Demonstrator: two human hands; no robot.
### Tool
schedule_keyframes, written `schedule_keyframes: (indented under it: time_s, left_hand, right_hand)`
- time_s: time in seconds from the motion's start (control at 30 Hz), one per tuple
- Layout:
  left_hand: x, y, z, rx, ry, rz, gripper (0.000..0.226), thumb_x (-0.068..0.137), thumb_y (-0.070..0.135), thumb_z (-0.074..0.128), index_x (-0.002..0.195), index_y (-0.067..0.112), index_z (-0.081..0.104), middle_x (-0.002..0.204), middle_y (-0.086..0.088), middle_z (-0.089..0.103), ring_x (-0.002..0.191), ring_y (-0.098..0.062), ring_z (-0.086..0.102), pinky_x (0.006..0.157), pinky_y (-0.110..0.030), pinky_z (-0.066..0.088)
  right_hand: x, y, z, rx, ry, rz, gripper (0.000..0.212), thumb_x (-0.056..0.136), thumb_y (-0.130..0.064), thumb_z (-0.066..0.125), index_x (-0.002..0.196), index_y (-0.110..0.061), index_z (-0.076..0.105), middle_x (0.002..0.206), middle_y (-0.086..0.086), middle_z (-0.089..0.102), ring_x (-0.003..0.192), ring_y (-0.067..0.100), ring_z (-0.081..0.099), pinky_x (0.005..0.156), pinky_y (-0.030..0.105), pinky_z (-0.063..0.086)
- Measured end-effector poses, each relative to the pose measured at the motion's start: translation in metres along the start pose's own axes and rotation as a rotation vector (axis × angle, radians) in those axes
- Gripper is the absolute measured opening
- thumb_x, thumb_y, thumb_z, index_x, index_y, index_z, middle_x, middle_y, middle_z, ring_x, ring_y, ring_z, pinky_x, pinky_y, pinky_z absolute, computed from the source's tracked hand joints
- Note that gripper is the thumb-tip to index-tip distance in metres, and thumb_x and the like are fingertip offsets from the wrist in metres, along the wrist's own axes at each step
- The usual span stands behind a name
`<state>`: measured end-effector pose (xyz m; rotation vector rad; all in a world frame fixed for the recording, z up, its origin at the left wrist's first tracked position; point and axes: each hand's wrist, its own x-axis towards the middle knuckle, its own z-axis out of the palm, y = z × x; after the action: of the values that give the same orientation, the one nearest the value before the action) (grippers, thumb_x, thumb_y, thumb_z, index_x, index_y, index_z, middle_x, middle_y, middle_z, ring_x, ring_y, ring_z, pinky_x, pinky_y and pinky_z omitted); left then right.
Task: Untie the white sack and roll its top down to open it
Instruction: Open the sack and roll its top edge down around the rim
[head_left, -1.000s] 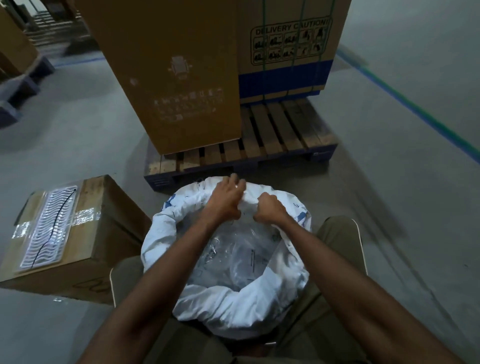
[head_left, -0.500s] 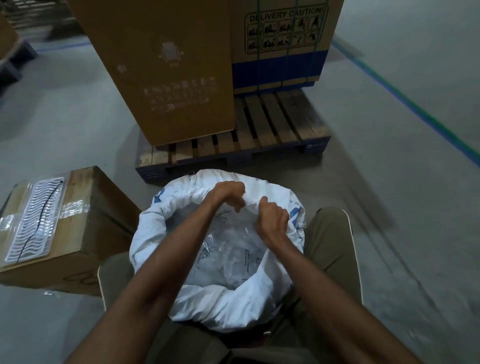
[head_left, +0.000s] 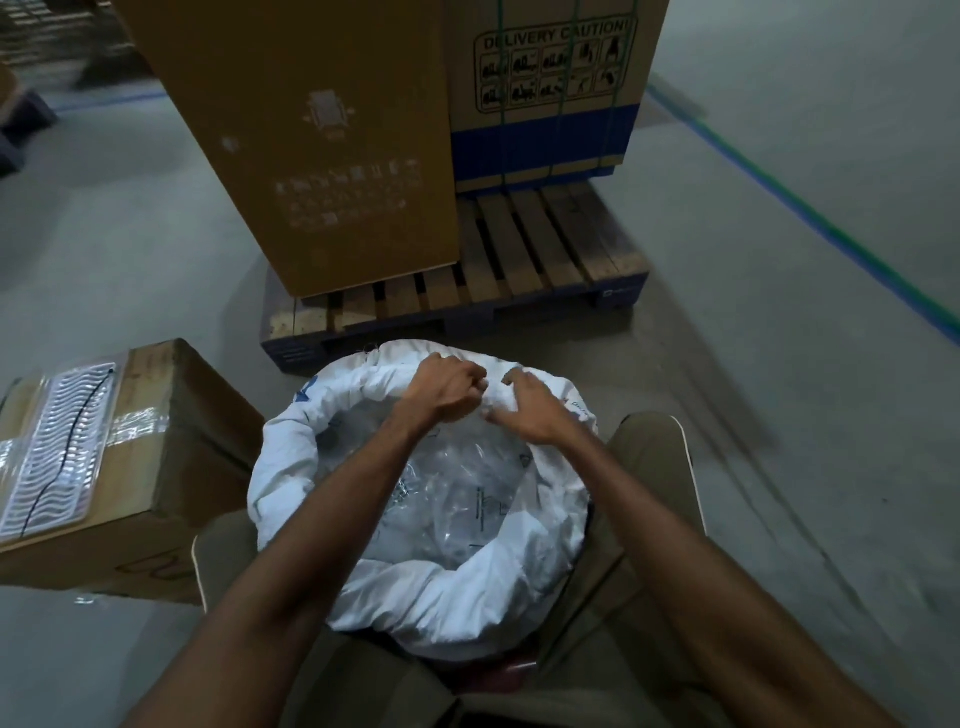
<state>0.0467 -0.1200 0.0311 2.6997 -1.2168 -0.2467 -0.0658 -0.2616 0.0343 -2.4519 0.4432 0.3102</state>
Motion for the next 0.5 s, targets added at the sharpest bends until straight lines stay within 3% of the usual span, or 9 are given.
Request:
schedule_keyframes:
  time_s: [0.07,0.13,0.2,0.27,0.3,0.37,0.43,0.5]
  left_hand:
    - [0.009,-0.008,0.004,-0.051,0.007,-0.128,0.028,0.083,0.03,0.044,0.06,0.016,0.046,0.072,-0.002,0.059,0.065,-0.024,0.052,0.058,-0.032,0.032]
    - [0.016,-0.012,-0.002,-0.12,-0.018,-0.188,0.029,0.078,0.037,0.043,0.059,0.015,0.046,0.078,-0.004,0.064,0.069,-0.025,0.056,0.057,-0.032,0.03]
    - [0.022,-0.011,-0.011,-0.203,-0.071,-0.184,0.031,0.077,0.042,0.041,0.066,0.016,0.054,0.079,-0.006,0.064,0.076,-0.027,0.058,0.061,-0.033,0.033]
    - [0.022,-0.007,-0.012,-0.205,-0.063,-0.129,0.041,0.09,0.05,0.039,0.097,0.017,0.062,0.105,-0.01,0.065,0.097,-0.026,0.057,0.081,-0.04,0.041]
    - [0.021,-0.005,-0.008,-0.164,-0.038,-0.085,0.045,0.097,0.054,0.036,0.117,0.02,0.059,0.123,-0.013,0.059,0.112,-0.028,0.053,0.097,-0.047,0.039]
    - [0.017,0.001,0.002,-0.08,-0.012,0.075,0.054,0.103,0.059,0.033,0.144,0.027,0.045,0.15,-0.012,0.043,0.141,-0.028,0.036,0.119,-0.055,0.019]
    - [0.017,0.008,0.011,-0.028,-0.072,0.228,0.058,0.105,0.057,0.031,0.149,0.024,0.044,0.155,-0.007,0.043,0.147,-0.027,0.033,0.123,-0.052,0.012]
    - [0.021,0.015,0.015,-0.073,-0.103,0.257,0.055,0.104,0.054,0.031,0.142,0.018,0.051,0.143,-0.007,0.054,0.133,-0.025,0.047,0.116,-0.048,0.029]
  right_hand:
    - [-0.023,0.006,0.018,-0.091,0.302,0.065,0.07,0.095,-0.061,0.055,0.143,-0.012,0.045,0.139,0.014,0.051,0.128,0.035,0.049,0.104,0.05,0.043]
    - [-0.039,0.012,0.034,-0.032,0.456,0.165,0.062,0.099,-0.062,0.044,0.131,-0.009,0.051,0.131,0.017,0.057,0.12,0.037,0.056,0.098,0.051,0.046]
    - [-0.042,0.013,0.04,0.157,0.406,0.236,0.058,0.103,-0.06,0.04,0.123,-0.008,0.054,0.124,0.019,0.063,0.115,0.04,0.059,0.092,0.05,0.049]
    - [-0.034,0.013,0.037,0.284,0.344,0.268,0.059,0.105,-0.06,0.035,0.118,-0.008,0.06,0.118,0.023,0.067,0.114,0.042,0.061,0.09,0.049,0.05]
    - [-0.026,0.012,0.033,0.333,0.317,0.284,0.061,0.105,-0.06,0.033,0.115,-0.008,0.063,0.117,0.024,0.068,0.113,0.042,0.061,0.092,0.048,0.049]
    - [-0.01,0.011,0.021,0.458,0.246,0.326,0.065,0.105,-0.063,0.031,0.112,-0.009,0.067,0.116,0.022,0.069,0.113,0.04,0.063,0.097,0.047,0.048]
    - [0.013,0.023,0.016,0.567,0.113,0.358,0.071,0.103,-0.067,0.031,0.121,-0.009,0.068,0.123,0.014,0.069,0.118,0.033,0.063,0.103,0.04,0.046]
    - [0.04,0.056,0.023,0.673,-0.027,0.33,0.088,0.089,-0.086,0.035,0.133,-0.016,0.066,0.135,0.007,0.065,0.122,0.027,0.063,0.112,0.039,0.043]
